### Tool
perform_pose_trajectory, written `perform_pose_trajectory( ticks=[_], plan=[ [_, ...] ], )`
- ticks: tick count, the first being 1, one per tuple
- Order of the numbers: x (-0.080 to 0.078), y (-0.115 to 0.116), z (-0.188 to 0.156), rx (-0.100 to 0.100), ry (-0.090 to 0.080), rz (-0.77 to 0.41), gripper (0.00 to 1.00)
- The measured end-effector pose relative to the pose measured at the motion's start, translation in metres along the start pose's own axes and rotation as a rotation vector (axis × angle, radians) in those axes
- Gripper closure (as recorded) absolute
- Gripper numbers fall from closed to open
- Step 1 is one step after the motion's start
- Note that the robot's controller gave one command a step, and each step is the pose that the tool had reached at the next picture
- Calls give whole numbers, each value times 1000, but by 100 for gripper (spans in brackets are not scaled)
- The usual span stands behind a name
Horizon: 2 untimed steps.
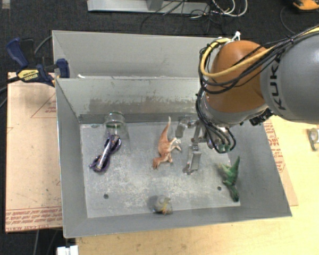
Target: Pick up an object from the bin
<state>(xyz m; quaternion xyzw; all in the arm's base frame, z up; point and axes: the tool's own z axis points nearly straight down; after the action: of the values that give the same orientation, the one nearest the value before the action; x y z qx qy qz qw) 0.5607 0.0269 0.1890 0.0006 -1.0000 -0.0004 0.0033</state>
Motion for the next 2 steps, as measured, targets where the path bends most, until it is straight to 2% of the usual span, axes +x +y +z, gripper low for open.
perform_pose_trajectory(
  ticks=[1, 2],
  plan=[
    [-1, 0, -5, 0, -8, 1, 0],
    [5, -6, 60, 0, -6, -111, 0]
  ],
)
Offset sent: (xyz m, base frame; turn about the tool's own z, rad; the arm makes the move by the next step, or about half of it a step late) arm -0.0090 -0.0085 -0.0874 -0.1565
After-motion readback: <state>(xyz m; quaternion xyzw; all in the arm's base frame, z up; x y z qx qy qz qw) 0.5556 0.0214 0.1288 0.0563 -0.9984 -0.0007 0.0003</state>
